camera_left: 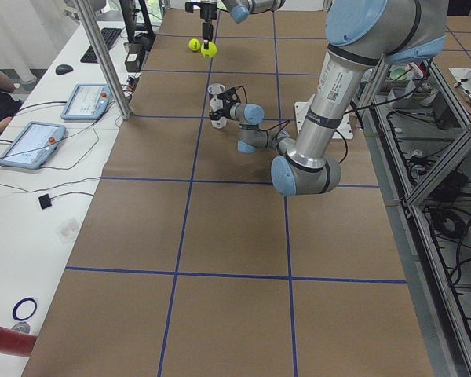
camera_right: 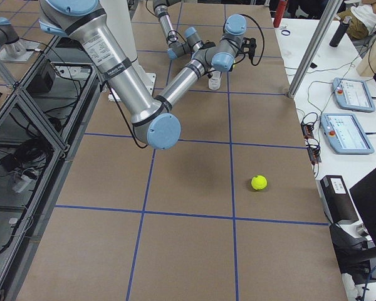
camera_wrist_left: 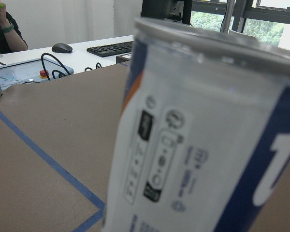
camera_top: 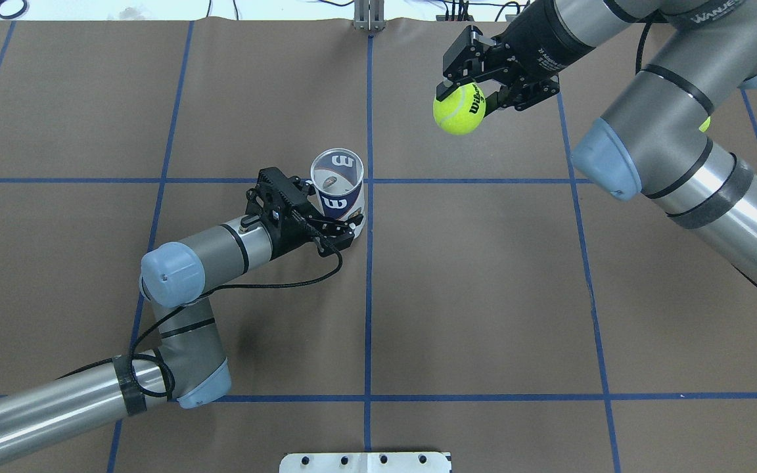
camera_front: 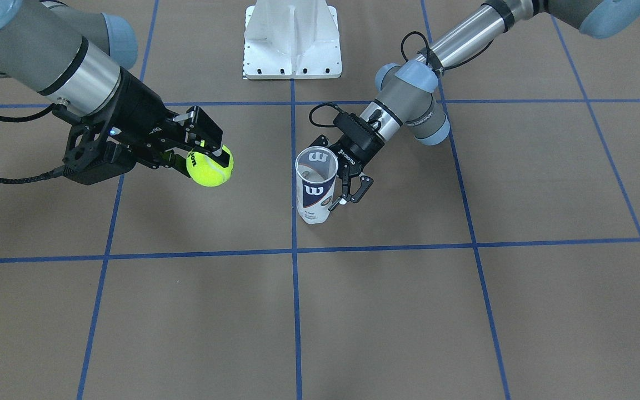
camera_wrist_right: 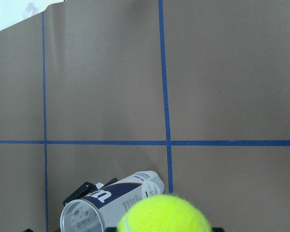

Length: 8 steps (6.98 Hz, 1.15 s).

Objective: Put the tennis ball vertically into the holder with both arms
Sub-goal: 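Carry the ball with the right gripper to above the can's open top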

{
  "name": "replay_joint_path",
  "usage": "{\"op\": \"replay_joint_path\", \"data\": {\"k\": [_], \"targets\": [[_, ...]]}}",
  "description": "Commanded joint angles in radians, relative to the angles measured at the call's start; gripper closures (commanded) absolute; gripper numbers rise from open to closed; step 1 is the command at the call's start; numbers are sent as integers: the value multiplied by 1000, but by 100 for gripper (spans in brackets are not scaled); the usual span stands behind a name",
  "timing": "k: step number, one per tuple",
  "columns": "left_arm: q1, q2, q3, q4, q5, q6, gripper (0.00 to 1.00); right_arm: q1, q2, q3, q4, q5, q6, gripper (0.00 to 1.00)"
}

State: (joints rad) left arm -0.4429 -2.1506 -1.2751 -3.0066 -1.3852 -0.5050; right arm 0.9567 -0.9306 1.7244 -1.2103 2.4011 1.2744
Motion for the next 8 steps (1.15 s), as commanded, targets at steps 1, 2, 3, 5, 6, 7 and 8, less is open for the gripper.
{"op": "replay_joint_path", "data": {"k": [1, 2, 3, 5, 6, 7, 8], "targets": [[-4, 0, 3, 0, 0, -1, 5, -7, 6, 7, 0, -2, 5, 100], [-2, -2, 8, 0, 0, -1, 5, -19, 18, 6, -2, -8, 6, 100], [1, -5, 16, -2, -2, -3, 5, -30, 26, 6, -2, -17, 14, 100], [6, -11, 16, 0, -2, -4, 5, -45, 59, 6, -2, -26, 72, 100], [9, -15, 16, 0, -2, -4, 5, -62, 75, 6, -2, -46, 91, 100], [9, -17, 16, 0, 0, -3, 5, -82, 88, 4, -2, -72, 114, 100], [9, -17, 17, 0, 0, -3, 7, -102, 99, 4, -2, -94, 123, 100]]}}
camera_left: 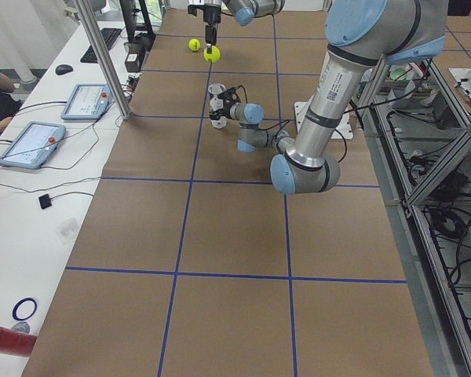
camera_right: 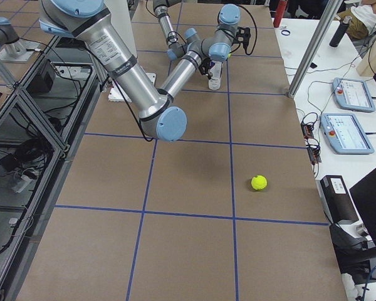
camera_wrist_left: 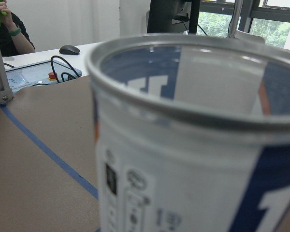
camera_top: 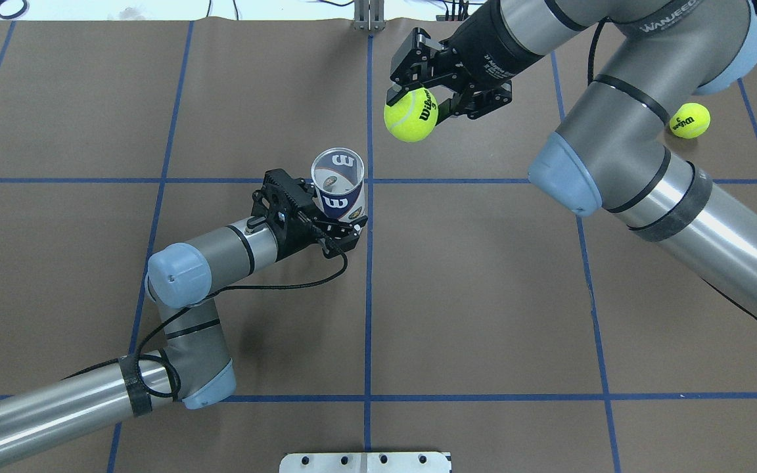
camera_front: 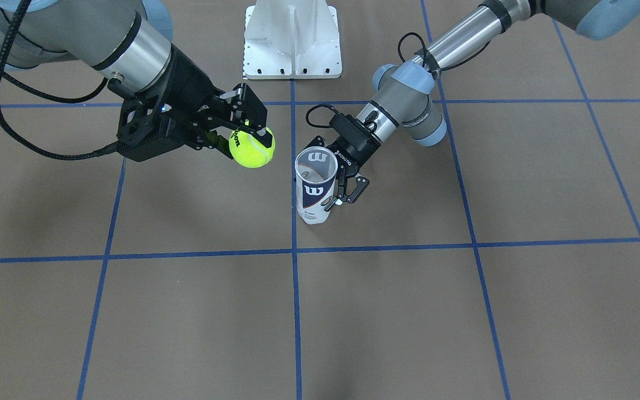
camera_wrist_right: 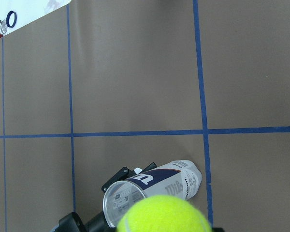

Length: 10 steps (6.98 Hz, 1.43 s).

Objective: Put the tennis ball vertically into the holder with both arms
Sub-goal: 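Carry the ball with the right gripper to above the can's open top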

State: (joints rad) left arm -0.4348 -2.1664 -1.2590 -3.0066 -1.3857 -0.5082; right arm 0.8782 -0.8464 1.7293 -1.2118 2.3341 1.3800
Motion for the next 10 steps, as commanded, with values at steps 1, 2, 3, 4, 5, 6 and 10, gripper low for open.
{"op": "replay_joint_path", "data": {"k": [1, 2, 3, 4, 5, 6, 10], "targets": [[-1, -1, 9, 0, 1, 0, 14, -39, 27, -2, 0, -39, 36, 100], [1, -1, 9, -1, 1, 0, 18, -51, 39, -2, 0, -48, 43, 100], [-1, -1, 9, -2, 1, 2, 22, -88, 41, -4, 0, -99, 48, 100], [-2, -1, 9, -2, 1, 2, 25, -115, 44, -5, -2, -132, 53, 100], [-4, -1, 9, -2, 1, 2, 25, -131, 44, -8, -2, -146, 53, 100], [-4, -1, 9, -2, 1, 2, 25, -154, 44, -10, -2, -175, 53, 100], [-8, -1, 9, -2, -1, 2, 26, -182, 76, -48, -5, -231, 51, 100]]}}
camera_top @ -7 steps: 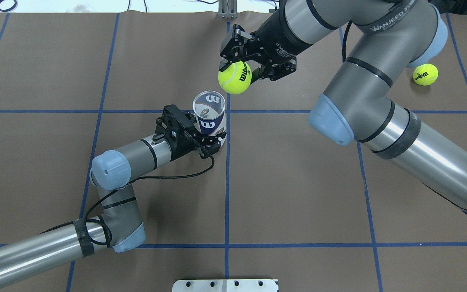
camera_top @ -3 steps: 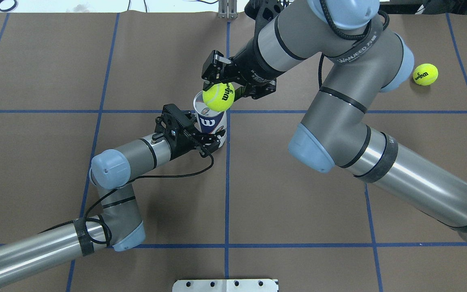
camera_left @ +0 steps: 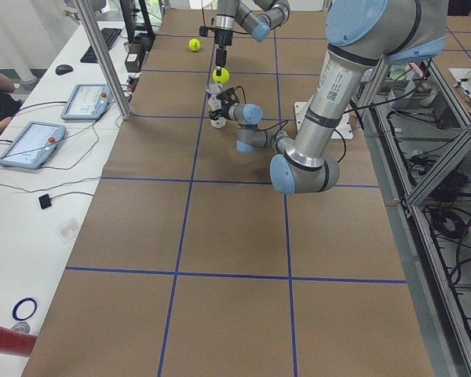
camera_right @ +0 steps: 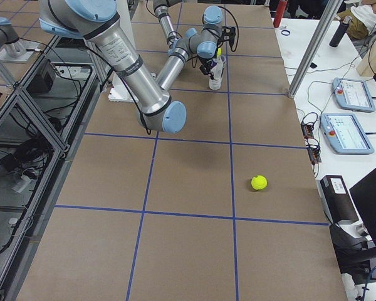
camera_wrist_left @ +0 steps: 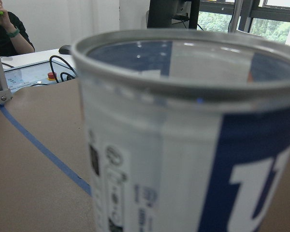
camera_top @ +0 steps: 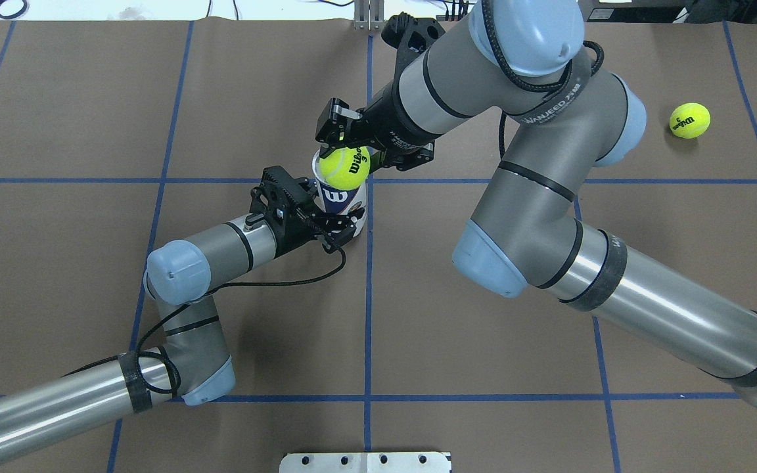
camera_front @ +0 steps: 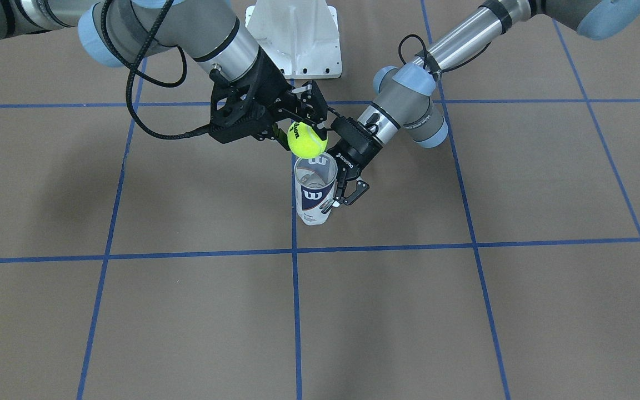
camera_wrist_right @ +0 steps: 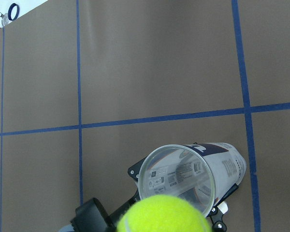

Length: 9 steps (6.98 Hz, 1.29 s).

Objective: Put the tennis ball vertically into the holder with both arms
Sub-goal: 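Lower the ball onto the can mouth with the right gripper and release it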

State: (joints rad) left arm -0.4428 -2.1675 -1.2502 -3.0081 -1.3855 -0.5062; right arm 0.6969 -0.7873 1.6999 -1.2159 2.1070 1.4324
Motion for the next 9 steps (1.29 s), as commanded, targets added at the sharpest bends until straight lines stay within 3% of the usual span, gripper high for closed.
{"op": "replay_joint_path", "data": {"k": [1, 7, 8, 9], "targets": [[-1, 0, 0, 0, 0, 0, 26, 1, 23, -26, -1, -7, -1, 100], [0, 0, 0, -2, 0, 0, 26, 3, 57, -78, 1, -44, -1, 100], [1, 0, 0, -2, -1, 0, 26, 3, 57, -79, 2, -44, -1, 59], [0, 0, 0, -2, -1, 0, 26, 3, 56, -79, 2, -44, -3, 3]]}}
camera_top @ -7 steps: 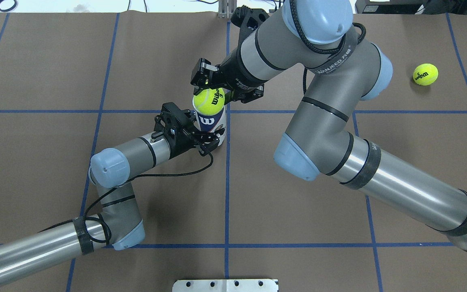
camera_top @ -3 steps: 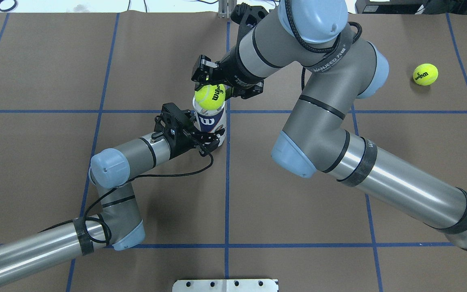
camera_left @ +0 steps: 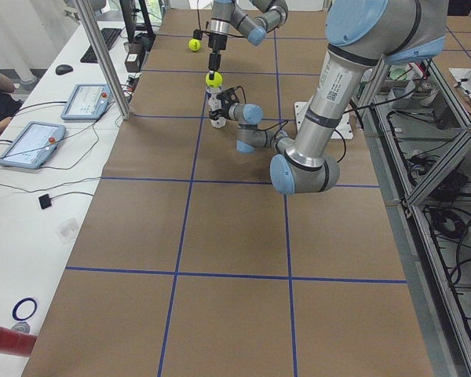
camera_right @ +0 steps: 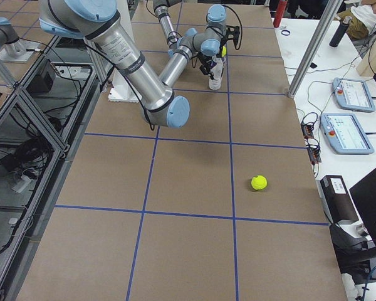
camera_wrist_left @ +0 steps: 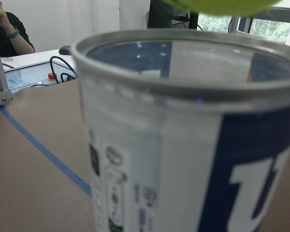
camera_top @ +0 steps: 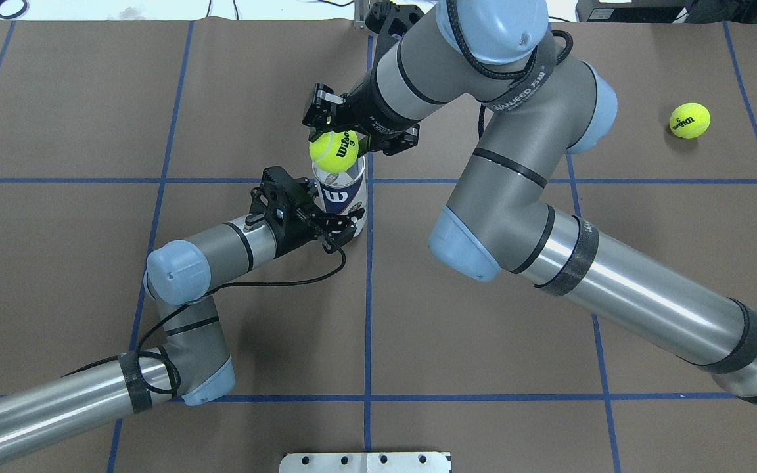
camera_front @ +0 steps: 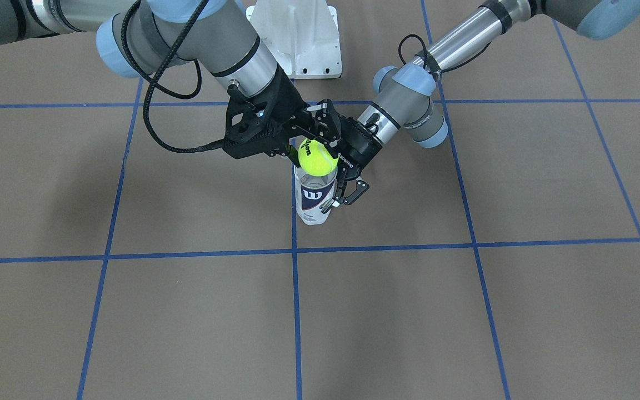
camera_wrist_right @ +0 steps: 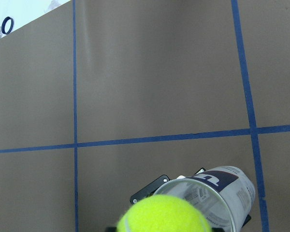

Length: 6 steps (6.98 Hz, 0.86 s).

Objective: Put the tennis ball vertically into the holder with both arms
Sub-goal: 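Lower the ball onto the can mouth with the right gripper and release it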

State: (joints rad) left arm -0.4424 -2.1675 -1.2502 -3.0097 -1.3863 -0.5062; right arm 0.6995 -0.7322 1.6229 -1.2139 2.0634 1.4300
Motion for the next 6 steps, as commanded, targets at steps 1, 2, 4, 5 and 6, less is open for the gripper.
{"op": "replay_joint_path", "data": {"k": [1, 2, 4, 5, 6], "targets": [[-1, 2, 0, 0, 0, 0, 26, 0, 1, 0, 2, 0, 1, 1], [-1, 2, 0, 0, 0, 0, 26, 0, 2, 2, 2, 0, 1, 1], [-1, 2, 0, 0, 0, 2, 26, 2, 2, 5, 5, 1, 1, 1], [-1, 2, 0, 0, 1, 2, 26, 6, 8, 9, 10, 1, 3, 2], [-1, 2, 0, 0, 0, 2, 26, 23, 26, 11, 7, 1, 13, 34]]}}
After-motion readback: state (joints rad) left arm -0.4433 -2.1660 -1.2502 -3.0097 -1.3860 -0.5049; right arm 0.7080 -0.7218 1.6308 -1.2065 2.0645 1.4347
